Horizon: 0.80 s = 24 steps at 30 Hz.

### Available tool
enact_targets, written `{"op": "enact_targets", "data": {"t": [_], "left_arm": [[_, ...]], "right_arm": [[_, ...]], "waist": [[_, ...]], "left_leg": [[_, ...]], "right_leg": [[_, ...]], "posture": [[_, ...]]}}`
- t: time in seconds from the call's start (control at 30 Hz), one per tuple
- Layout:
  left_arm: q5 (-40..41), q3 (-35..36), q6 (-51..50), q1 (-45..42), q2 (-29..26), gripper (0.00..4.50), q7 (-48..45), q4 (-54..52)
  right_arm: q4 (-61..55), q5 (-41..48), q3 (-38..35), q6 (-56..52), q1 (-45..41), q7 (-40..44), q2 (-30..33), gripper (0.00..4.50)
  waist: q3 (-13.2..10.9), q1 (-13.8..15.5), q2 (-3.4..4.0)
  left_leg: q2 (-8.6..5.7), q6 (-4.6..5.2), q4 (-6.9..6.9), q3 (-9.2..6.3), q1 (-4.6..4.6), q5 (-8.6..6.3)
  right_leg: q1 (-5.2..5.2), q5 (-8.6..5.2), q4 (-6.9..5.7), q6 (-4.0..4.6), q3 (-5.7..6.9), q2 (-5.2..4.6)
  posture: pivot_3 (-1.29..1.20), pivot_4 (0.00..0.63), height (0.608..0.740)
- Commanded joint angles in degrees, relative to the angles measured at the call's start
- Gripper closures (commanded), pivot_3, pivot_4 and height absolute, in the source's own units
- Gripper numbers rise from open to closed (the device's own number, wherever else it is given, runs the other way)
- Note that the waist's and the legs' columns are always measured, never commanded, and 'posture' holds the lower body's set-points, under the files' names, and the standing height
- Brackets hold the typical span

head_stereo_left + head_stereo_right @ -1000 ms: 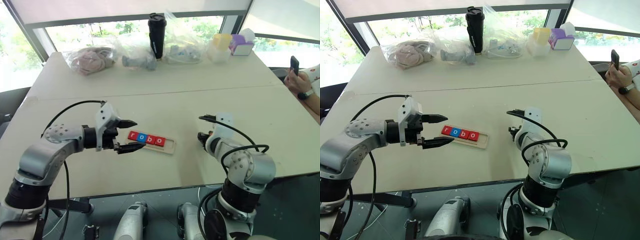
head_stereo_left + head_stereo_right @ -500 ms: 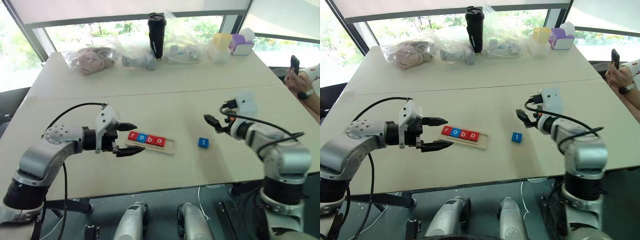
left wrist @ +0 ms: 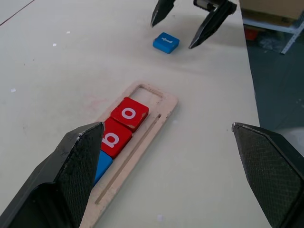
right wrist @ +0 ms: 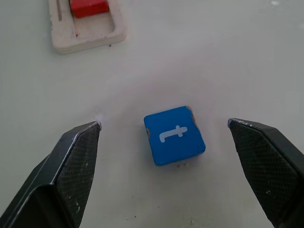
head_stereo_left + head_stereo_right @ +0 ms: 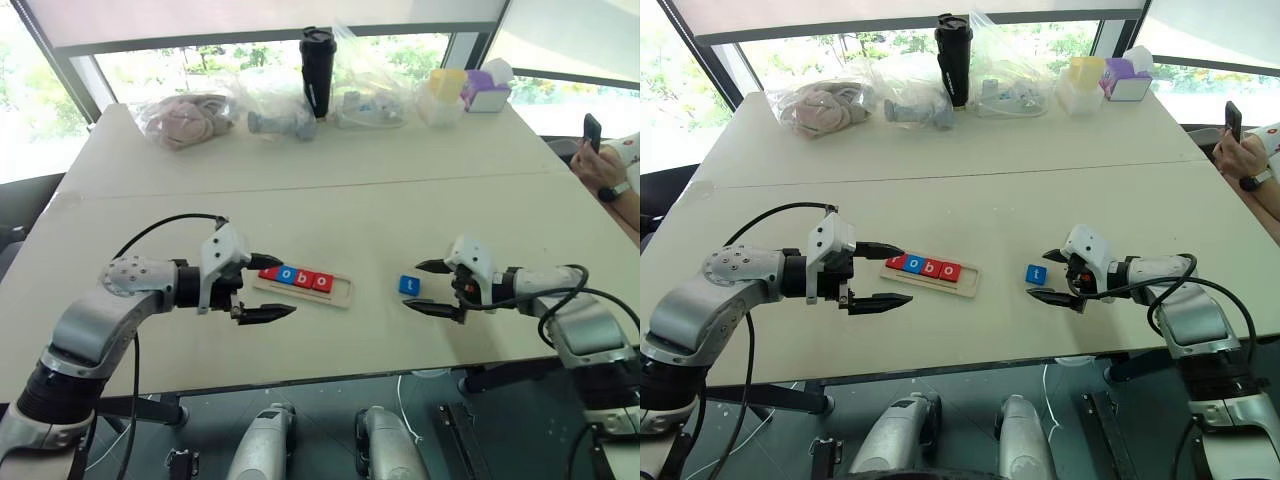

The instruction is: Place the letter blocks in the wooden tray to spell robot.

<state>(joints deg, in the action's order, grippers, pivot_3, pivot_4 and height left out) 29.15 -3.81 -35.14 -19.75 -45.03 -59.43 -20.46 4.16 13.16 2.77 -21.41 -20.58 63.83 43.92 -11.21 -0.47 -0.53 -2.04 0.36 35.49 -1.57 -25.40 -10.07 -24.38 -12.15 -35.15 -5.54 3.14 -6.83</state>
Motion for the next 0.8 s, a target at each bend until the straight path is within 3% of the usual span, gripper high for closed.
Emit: {"op": "enact_targets", "data": {"t": [0.03,0.3,0.4,0.53,0.57,0.8], "left_arm": [[-0.03,0.94,0.2,0.32,-0.53,0.0,0.5,-1.85],[0.31,1.39,-0.58,1.74,-0.73,0.0,1.54,-3.22],[0.28,1.44,-0.7,1.83,-0.77,0.0,1.68,-3.2],[0.17,1.36,-0.65,1.58,-0.86,0.0,1.7,-2.82],[0.12,1.41,-0.61,1.47,-0.94,0.0,1.67,-2.63],[0.04,3.39,-0.04,1.32,-2.89,0.0,1.22,-0.69]], "right_arm": [[2.79,-1.49,0.72,4.45,-2.32,0.58,-0.18,0.06],[6.66,-1.85,0.75,7.08,-2.95,0.88,-0.56,0.06],[7.03,-1.39,0.32,6.68,-3.02,0.99,-0.69,0.92],[7.33,-1.54,0.87,6.69,-2.98,1.15,-1.14,3.01],[7.18,-1.5,0.97,6.57,-2.96,1.23,-1.25,3.36],[1.53,0.16,0.43,2.79,-3.66,0.95,-1.44,3.34]], "waist": [[0.0,0.0,0.0],[0.0,0.23,0.0],[0.0,0.25,0.0],[0.0,0.26,0.0],[0.0,0.26,0.0],[0.0,0.25,0.0]], "left_leg": [[0.0,0.0,0.0,0.0,0.0,0.0],[-0.01,0.0,0.0,0.0,0.0,0.0],[-0.01,0.0,0.01,0.0,0.0,0.0],[-0.01,0.0,0.01,0.0,0.01,0.0],[-0.01,0.0,0.01,0.0,0.0,0.0],[0.0,0.0,0.01,0.0,0.01,0.0]], "right_leg": [[0.0,0.0,0.0,0.0,0.0,0.0],[0.0,0.01,-0.01,-0.01,0.0,0.01],[0.0,0.01,-0.01,-0.01,0.0,0.01],[0.0,0.01,-0.02,-0.01,0.0,0.01],[0.0,0.01,-0.02,-0.01,0.0,0.02],[0.0,0.01,-0.03,-0.01,0.0,0.02]], "posture": [[0.0,0.15,0.74],[0.0,0.15,0.74],[0.0,0.15,0.74],[0.0,0.15,0.74],[0.0,0.15,0.74],[0.0,0.15,0.74]]}}
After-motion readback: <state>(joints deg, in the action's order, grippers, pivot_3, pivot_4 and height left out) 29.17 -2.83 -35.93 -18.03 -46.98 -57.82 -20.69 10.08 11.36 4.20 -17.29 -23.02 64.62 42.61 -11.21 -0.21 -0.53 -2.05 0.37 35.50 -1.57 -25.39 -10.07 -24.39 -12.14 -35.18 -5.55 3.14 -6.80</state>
